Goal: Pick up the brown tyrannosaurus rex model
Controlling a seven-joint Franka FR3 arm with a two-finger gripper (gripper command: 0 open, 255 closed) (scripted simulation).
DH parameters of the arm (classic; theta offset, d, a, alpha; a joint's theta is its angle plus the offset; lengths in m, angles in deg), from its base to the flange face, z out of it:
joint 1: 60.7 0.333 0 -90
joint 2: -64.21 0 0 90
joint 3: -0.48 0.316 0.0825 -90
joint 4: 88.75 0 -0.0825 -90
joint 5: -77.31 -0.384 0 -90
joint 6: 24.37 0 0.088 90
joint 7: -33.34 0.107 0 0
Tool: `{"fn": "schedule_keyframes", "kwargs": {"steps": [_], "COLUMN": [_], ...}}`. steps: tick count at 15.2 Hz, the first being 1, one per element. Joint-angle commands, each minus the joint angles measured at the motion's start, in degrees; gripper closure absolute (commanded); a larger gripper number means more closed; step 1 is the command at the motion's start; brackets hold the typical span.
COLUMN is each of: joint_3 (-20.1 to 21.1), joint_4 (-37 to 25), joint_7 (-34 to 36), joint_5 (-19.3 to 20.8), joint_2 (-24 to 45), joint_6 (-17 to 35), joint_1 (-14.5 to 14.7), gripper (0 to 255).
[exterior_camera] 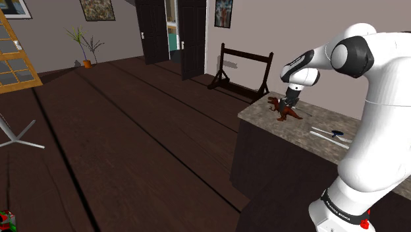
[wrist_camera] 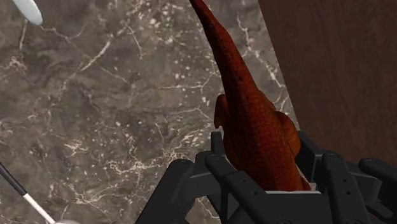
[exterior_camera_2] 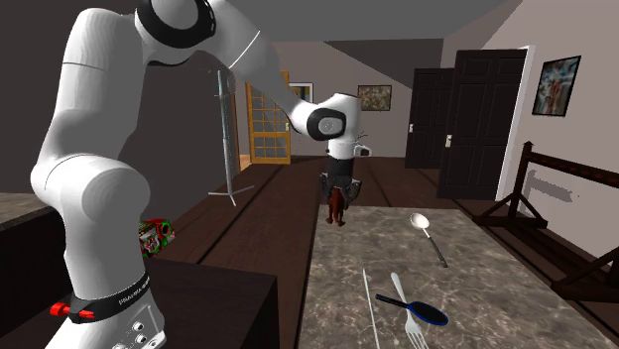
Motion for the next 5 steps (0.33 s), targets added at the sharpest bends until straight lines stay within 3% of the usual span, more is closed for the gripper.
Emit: {"fn": "schedule_keyframes", "kwargs": {"steps": [1,5], "joint_3": [-0.3,-0.6], "joint_4": [-0.2,-0.7], "joint_7": [0.7,1.3], "joint_5": [0.9,1.6], "joint_2": [-1.2,-2.2], "joint_6": [-1.2,-2.5], "joint_1": [0.3,0.5], "gripper": [255,255]}}
